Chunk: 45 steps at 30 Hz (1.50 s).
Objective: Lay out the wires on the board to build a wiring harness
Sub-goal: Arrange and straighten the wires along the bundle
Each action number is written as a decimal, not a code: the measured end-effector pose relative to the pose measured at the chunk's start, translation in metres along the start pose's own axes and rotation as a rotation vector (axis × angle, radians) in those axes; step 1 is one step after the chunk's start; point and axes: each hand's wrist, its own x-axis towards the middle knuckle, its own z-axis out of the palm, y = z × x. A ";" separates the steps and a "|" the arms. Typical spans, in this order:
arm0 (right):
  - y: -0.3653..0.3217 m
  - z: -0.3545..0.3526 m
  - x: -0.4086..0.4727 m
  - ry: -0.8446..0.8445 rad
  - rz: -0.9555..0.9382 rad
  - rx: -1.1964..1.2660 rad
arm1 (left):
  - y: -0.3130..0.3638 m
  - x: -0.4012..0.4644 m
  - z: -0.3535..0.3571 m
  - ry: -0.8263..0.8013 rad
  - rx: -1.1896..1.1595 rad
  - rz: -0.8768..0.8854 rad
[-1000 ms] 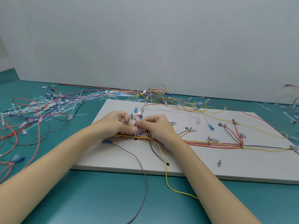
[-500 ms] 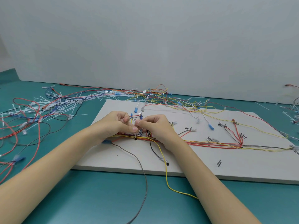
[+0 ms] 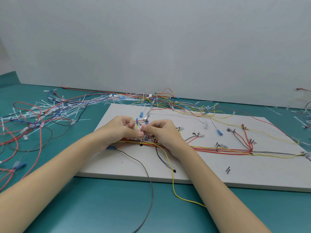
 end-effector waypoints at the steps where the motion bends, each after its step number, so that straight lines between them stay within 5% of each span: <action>1: 0.000 0.000 0.000 -0.001 0.001 0.000 | 0.000 0.000 0.000 0.001 0.003 0.002; 45: 0.001 0.000 0.001 -0.044 -0.039 0.009 | -0.003 0.006 -0.001 -0.018 -0.010 0.018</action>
